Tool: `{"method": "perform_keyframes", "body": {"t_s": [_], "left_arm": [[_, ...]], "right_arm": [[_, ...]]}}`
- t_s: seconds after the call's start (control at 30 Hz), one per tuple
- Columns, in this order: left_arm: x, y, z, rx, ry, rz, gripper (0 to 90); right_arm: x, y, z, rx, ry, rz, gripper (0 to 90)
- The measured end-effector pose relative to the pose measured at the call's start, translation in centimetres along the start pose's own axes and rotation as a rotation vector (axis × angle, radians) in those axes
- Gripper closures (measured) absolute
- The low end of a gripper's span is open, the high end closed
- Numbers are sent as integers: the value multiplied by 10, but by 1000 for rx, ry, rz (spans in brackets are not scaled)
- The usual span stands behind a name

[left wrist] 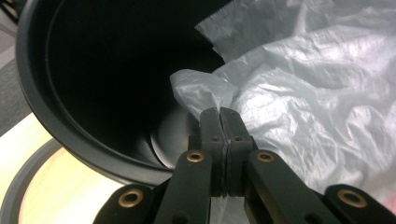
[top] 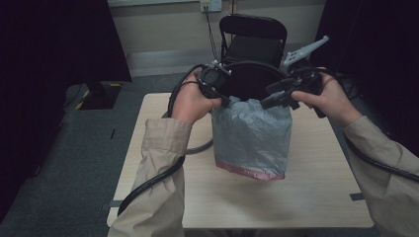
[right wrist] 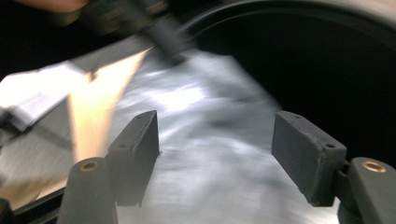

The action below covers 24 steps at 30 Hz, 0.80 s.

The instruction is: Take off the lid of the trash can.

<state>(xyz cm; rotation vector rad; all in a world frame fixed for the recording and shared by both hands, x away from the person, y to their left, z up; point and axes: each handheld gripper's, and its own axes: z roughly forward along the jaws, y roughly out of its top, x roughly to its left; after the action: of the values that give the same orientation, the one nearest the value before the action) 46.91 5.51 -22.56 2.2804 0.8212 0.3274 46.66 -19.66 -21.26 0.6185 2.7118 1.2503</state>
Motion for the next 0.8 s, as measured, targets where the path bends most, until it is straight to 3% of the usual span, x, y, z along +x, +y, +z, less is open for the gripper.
{"method": "perform_keyframes", "body": {"t_s": [0.07, 0.2, 0.37, 0.57, 0.73, 0.8], "left_arm": [[0, 1, 2, -14, 18, -2, 900], [1, 1, 2, -13, 30, 0, 900], [1, -1, 0, -18, 23, 2, 900], [2, -2, -4, -18, 11, -3, 900], [4, -2, -7, -39, 8, -2, 892], [5, -1, -7, -63, 16, -27, 783]], "right_arm": [[5, 0, 9, 39, 12, -23, 354], [5, -1, 18, 61, 72, 8, 496], [5, -1, 20, 78, 108, 30, 605], [6, 2, 14, 35, 110, 42, 749], [3, 6, 9, -1, 85, 71, 881], [-1, 6, 7, -27, 46, 101, 894]]}}
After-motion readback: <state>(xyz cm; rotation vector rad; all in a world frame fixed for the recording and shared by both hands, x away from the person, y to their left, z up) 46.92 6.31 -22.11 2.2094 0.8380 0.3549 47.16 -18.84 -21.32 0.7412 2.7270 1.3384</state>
